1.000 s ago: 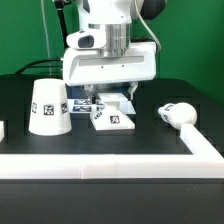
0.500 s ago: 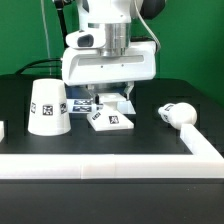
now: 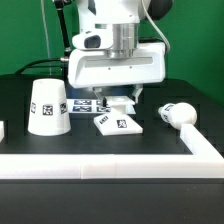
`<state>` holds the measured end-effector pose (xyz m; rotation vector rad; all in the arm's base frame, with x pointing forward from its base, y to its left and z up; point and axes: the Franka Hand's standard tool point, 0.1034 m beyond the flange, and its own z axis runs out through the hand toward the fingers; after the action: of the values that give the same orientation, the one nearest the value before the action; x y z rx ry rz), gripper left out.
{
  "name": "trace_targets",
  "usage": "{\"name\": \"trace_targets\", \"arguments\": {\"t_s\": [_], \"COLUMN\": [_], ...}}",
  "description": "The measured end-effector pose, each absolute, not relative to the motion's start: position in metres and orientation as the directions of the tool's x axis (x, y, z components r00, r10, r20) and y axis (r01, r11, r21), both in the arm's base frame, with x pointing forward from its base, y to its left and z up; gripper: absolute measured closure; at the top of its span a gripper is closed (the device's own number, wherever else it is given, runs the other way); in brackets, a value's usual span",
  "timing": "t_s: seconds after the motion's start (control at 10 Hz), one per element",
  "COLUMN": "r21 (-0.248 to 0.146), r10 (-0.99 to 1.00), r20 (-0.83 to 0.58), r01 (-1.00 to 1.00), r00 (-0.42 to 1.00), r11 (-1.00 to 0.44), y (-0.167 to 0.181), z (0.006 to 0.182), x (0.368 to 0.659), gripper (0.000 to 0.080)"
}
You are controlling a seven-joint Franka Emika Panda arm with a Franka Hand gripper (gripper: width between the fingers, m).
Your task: Assemble lamp
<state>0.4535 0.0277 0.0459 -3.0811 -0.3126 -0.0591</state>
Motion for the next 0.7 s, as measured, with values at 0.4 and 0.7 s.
{"name": "trace_targets", "arguments": {"t_s": [0.4, 0.7], "r21": [-0.045, -0.057], "r10": [0.165, 0.123], "r20": [0.105, 0.147], "r01": [0.170, 0.133], "r00": [0.981, 0.981], "r11": [-0.984, -0.990], "y": [0.051, 0.074], "z": [0.046, 0.047], "x": [0.506, 0.544], "gripper": [0.0264, 0.0263]}}
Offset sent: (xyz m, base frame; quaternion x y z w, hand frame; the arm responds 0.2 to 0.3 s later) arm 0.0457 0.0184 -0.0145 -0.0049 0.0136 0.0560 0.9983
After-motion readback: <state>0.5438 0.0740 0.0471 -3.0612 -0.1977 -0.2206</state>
